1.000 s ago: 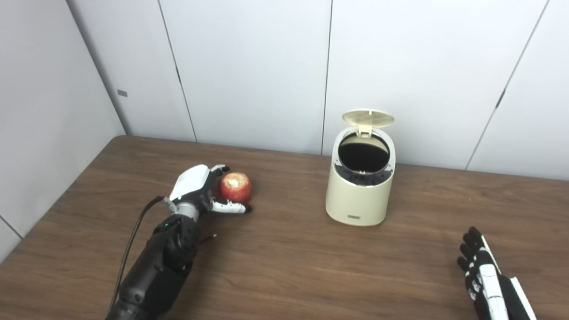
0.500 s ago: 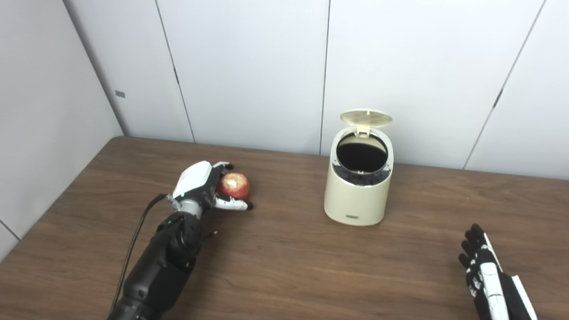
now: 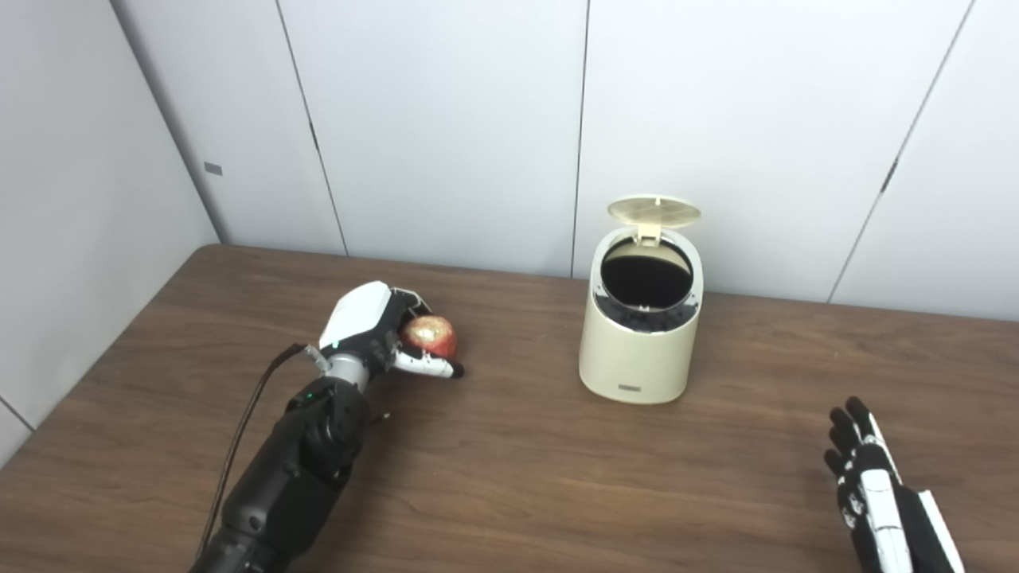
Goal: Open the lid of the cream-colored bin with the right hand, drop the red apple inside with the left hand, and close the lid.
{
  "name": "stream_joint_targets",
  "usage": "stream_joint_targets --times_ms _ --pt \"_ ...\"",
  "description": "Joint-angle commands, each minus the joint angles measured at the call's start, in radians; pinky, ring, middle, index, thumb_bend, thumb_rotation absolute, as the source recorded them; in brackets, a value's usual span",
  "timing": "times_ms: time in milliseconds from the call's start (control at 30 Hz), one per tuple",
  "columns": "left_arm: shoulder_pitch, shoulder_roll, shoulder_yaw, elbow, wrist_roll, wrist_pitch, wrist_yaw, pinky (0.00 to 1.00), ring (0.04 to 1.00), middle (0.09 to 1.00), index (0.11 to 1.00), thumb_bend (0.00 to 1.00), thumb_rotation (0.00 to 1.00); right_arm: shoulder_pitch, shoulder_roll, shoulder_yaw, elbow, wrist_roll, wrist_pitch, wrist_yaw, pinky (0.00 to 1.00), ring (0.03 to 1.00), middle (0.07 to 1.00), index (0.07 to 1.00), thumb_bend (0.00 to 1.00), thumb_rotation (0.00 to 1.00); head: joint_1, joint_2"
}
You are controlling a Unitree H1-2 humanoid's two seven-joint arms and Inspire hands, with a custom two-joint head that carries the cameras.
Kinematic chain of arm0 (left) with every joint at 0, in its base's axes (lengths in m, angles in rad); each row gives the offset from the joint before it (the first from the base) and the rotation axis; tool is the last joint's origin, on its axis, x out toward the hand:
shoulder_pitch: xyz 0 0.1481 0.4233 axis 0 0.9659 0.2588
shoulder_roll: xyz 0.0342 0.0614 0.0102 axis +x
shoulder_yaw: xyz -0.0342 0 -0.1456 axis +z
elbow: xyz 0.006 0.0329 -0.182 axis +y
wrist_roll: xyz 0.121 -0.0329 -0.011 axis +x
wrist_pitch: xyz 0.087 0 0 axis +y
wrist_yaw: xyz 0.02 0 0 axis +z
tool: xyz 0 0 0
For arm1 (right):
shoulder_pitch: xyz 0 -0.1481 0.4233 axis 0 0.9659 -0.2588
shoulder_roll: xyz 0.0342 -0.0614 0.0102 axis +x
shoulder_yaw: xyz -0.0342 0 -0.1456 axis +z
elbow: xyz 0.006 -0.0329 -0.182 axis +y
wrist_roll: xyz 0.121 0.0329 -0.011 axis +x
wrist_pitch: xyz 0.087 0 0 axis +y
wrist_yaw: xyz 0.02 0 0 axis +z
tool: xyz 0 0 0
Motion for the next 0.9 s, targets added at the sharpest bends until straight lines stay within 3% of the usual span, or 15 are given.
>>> stream_joint_targets --times_ms 0,200,433,500,633,867 --pt "-0.028 0.023 -0.007 -0.011 0.027 -0.021 0.034 0.52 0.639 0.533 0.473 0.52 0.0 -0.013 -0.003 -0.005 -0.031 -0.002 -0.032 -0.008 1.0 1.0 0.972 0.995 0.6 0.91 0.002 0.001" --pt "-0.029 0.033 -0.028 -0.021 0.07 -0.016 0.051 0.6 0.693 0.555 0.461 0.51 0.0 -0.013 -0.005 -0.004 -0.027 0.0 -0.039 -0.005 1.0 1.0 0.971 0.985 0.6 0.92 0.004 0.001" --pt "-0.013 0.026 -0.027 -0.055 0.122 -0.015 0.115 0.55 0.579 0.519 0.479 0.52 0.0 -0.011 -0.009 -0.002 -0.018 -0.003 -0.042 -0.002 1.0 1.0 0.972 0.987 0.62 0.93 -0.01 -0.01" --pt "-0.01 0.024 -0.039 -0.066 0.166 -0.01 0.147 0.58 0.588 0.514 0.481 0.52 0.0 -0.011 -0.01 -0.001 -0.013 -0.005 -0.046 -0.002 1.0 1.0 0.974 0.988 0.61 0.93 -0.014 -0.012" --pt "-0.001 0.016 -0.049 -0.097 0.218 -0.018 0.195 0.49 0.527 0.414 0.488 0.52 0.0 -0.007 -0.008 0.002 -0.009 0.0 -0.049 0.002 1.0 1.0 0.974 0.985 0.61 0.94 -0.028 -0.021" --pt "-0.002 0.001 -0.044 -0.166 0.228 -0.012 0.172 0.42 0.477 0.409 0.491 0.52 0.0 0.002 -0.008 0.006 -0.009 0.011 -0.043 0.012 1.0 1.0 0.983 0.999 0.6 0.94 -0.039 -0.027"
